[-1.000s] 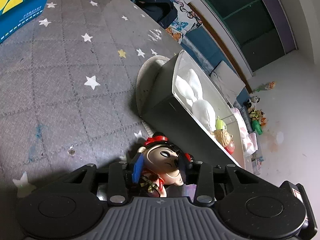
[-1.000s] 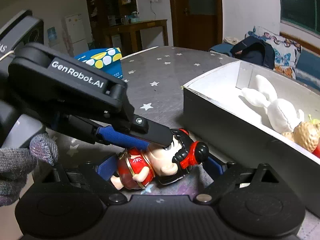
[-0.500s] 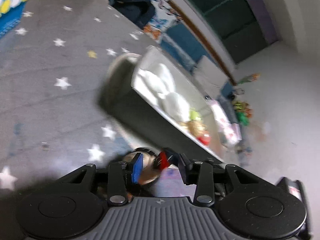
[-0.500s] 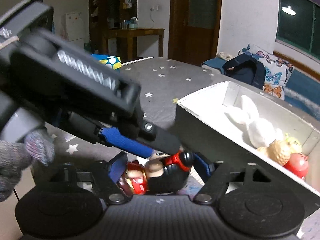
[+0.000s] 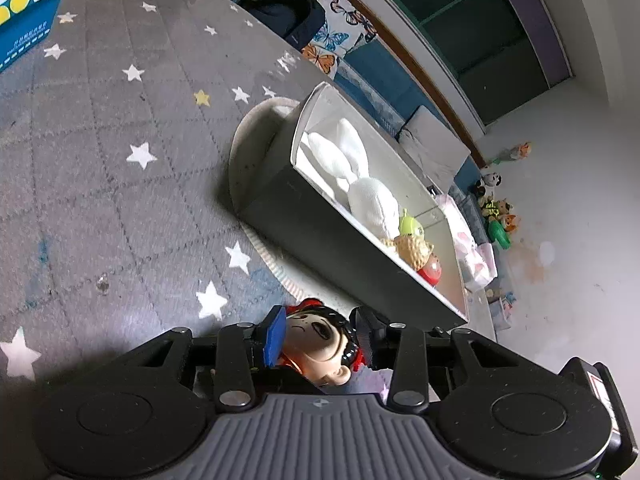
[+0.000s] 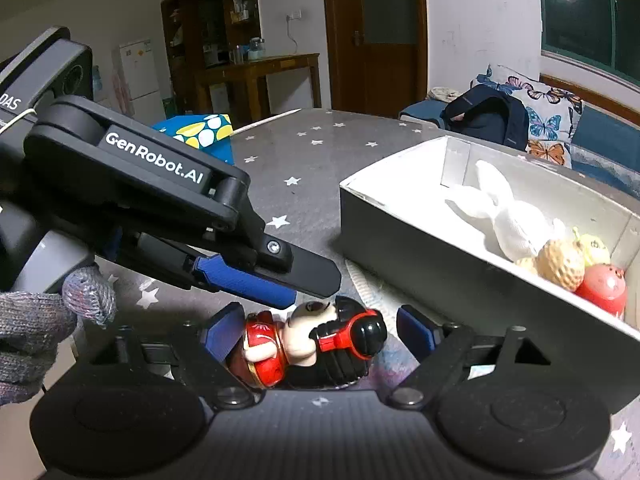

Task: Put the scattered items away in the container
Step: 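Lift the red-clothed doll with the left gripper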

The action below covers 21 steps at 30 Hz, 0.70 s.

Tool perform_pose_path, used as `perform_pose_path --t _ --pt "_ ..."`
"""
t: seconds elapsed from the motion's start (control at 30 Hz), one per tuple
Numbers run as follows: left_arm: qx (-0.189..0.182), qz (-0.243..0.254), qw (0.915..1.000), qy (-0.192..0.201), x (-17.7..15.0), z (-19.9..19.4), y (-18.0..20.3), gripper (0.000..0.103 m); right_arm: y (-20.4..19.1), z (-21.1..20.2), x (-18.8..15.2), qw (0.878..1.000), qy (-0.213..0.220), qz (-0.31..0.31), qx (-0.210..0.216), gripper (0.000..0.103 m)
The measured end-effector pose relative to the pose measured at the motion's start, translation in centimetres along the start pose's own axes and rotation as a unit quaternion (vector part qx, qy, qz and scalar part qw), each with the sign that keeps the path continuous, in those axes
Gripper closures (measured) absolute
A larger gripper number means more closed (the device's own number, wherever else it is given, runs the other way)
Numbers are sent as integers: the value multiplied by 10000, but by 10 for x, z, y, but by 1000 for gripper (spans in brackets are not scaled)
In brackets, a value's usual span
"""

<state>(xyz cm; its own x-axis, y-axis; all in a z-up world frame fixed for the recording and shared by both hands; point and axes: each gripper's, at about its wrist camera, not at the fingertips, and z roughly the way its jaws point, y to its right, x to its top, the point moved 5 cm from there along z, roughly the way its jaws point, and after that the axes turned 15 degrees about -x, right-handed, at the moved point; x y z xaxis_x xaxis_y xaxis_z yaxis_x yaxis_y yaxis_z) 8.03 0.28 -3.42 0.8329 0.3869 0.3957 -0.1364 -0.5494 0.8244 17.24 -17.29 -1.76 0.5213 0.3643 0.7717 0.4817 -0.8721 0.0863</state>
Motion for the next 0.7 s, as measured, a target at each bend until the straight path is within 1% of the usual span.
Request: perform_pose_path --t 0.2,0.33,0.53,0.7 --pt "0 -52 9999 -88 -5 3 -6 62 1 -8 -8 9998 -92 101 107 17" --pt "2 -39 9998 -171 -8 6 -8 62 0 -11 -15 9998 -157 57 104 14" --pt "-74 -122 9998 -171 -9 7 -11 62 2 -9 -18 9996 -196 161 159 13" --pt "-148 -139 9997 -160 -10 9 -12 61 3 -2 -21 9988 -325 279 223 12"
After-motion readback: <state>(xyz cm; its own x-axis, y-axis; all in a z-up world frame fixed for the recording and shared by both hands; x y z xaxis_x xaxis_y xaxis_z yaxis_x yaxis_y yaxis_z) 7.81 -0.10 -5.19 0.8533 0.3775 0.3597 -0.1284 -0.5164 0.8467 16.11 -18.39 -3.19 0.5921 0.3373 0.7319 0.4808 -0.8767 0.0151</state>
